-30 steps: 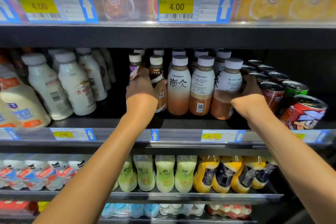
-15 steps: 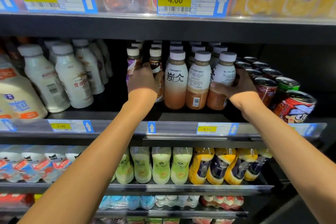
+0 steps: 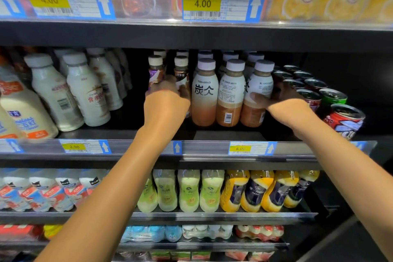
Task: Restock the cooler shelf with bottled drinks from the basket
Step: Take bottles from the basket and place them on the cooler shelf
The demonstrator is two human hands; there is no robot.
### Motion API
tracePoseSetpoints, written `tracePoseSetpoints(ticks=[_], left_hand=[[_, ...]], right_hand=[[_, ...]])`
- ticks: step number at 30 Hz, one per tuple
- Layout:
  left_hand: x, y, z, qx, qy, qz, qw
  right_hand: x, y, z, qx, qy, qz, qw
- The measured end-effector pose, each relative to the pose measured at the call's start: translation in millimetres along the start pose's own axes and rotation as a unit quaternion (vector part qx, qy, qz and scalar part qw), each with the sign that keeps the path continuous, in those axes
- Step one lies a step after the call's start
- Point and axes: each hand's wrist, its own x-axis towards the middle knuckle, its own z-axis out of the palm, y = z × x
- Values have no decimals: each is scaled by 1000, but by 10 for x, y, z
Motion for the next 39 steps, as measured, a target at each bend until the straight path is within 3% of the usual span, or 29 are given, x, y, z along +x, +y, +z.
tracePoseSetpoints(ticks=[3,6,9,12,16,19,23,24,32,39], left_hand=[[-198,140,-123,-24,-7,63,998],[-392,393,-183,-27,-36,176,983],[-613,648,-164,-1,-83,271,959],[-901,961,-127,9,-128,369,921],[-1384,1420,25,9,-218,440,871],[-1818,1668,306,-30,-223,495,839],[-2465,2011,644,-42,-221,624,748],[-2646,2097,727,-20,-257,636,727],[-3951,3026,1842,0,-396,659,640],[-4834,4156,3356,113,-493,628,591]], right_hand=[[-244,-101,-152,-203,-11,-18,979],[-580,-130,-242,-339,41,-81,937],[-938,-21,-339,-424,94,-118,893],[-1339,154,-552,-482,95,-98,866],[-1865,556,-910,-502,88,17,860],[-2330,955,-1110,-513,112,74,848],[-2869,1465,-1330,-516,113,186,829],[-2975,1616,-1376,-509,103,216,827],[-3423,3119,-1712,-463,47,375,802],[-3159,4922,-2370,-349,6,437,829]])
